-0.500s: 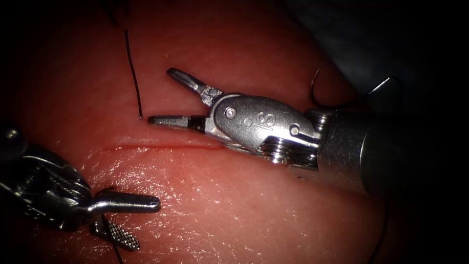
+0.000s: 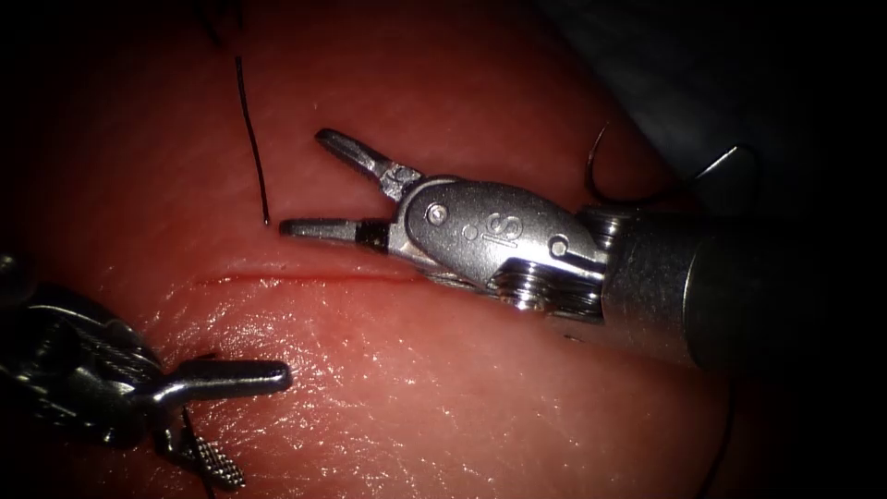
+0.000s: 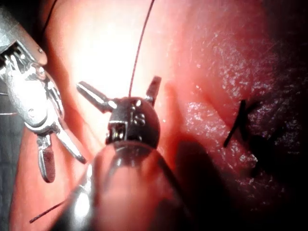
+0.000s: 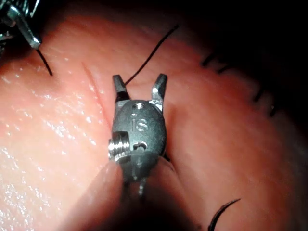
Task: Wound Closure
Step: Grab the suture with the left gripper
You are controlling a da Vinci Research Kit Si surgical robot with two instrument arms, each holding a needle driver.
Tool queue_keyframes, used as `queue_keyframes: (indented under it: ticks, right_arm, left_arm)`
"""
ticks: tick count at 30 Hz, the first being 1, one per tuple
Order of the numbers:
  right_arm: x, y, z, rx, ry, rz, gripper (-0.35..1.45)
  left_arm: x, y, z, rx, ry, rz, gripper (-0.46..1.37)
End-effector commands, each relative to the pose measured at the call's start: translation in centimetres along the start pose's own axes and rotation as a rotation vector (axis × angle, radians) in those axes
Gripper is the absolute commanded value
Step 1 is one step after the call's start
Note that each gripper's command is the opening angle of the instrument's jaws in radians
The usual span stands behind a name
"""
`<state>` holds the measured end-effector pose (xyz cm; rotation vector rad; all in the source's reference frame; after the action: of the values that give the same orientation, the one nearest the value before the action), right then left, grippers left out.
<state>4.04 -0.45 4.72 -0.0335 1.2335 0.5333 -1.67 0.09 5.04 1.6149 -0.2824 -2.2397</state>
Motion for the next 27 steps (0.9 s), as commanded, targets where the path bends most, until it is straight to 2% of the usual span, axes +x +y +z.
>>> queue_keyframes:
  ticks: [1, 8, 12, 17, 23, 25, 26, 27]
  right_arm:
    - [0.0, 0.0, 0.0, 0.004, 0.0, 0.0, 0.99]
    - [0.01, -0.02, -0.01, 0.005, 0.001, 0.0, 1.0]
    - [0.01, -0.03, -0.01, 0.006, 0.002, 0.0, 1.0]
    - [0.01, -0.03, -0.01, 0.005, 0.001, 0.001, 0.99]
    - [0.01, -0.02, -0.01, 0.005, 0.001, 0.001, 1.0]
    - [0.01, -0.03, -0.01, 0.005, 0.002, 0.0, 1.0]
    - [0.01, -0.03, -0.01, 0.005, 0.002, 0.0, 1.0]
    - [0.01, -0.03, -0.01, 0.005, 0.002, 0.0, 1.01]
  left_arm:
    - [0.02, 0.03, -0.02, 0.012, -0.019, -0.016, 1.15]
    - [0.11, 0.09, -0.03, 0.029, -0.067, -0.05, 1.19]
    - [0.17, 0.09, -0.02, 0.051, -0.076, -0.059, 1.14]
    - [0.2, 0.1, -0.03, 0.074, -0.072, -0.064, 0.85]
    - [0.22, 0.12, -0.08, 0.071, -0.07, -0.051, 0.7]
    - [0.22, 0.13, -0.1, 0.068, -0.068, -0.039, 0.53]
    - [0.21, 0.13, -0.11, 0.067, -0.067, -0.032, 0.26]
    - [0.21, 0.13, -0.12, 0.066, -0.067, -0.026, 0.08]
